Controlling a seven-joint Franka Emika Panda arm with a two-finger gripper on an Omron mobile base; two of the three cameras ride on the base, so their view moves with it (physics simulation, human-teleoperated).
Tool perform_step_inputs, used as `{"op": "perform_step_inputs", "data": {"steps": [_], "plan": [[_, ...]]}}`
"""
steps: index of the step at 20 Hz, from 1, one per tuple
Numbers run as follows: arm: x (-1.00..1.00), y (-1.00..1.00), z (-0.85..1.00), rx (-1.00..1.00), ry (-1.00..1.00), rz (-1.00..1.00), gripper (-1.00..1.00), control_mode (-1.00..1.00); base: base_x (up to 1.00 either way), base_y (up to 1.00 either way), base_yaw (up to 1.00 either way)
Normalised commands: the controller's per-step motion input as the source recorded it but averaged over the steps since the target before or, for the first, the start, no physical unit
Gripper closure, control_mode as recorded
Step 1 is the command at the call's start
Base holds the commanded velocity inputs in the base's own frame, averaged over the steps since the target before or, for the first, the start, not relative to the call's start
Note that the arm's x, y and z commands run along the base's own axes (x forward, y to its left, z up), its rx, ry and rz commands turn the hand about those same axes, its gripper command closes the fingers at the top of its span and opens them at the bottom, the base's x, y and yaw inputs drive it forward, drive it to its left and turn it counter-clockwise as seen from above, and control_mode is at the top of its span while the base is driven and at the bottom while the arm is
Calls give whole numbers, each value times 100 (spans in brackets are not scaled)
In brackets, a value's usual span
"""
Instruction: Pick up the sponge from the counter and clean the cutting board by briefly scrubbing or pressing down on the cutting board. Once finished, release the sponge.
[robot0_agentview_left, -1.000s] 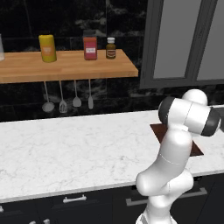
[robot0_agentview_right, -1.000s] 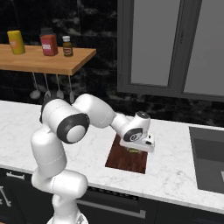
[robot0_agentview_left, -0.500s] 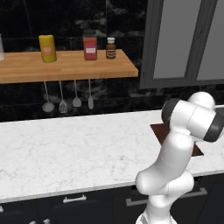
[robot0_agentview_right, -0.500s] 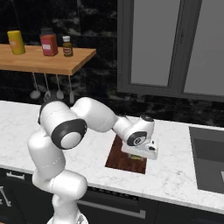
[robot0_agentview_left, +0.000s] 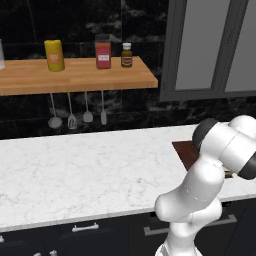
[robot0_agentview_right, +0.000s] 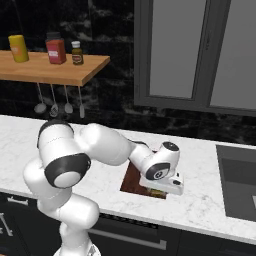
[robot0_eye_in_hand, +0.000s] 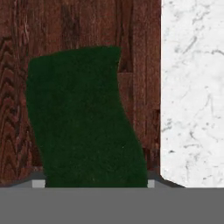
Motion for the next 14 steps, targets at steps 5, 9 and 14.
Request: {"op": "perform_step_inputs", "data": {"steps": [5,9,14], "plan": [[-38,21,-20,0,0,0,100,-100,0,0,0],[1,33,-2,0,-8,0,100,-100,0,0,0],[23,31,0,0,-16,0,100,-100,0,0,0]]}}
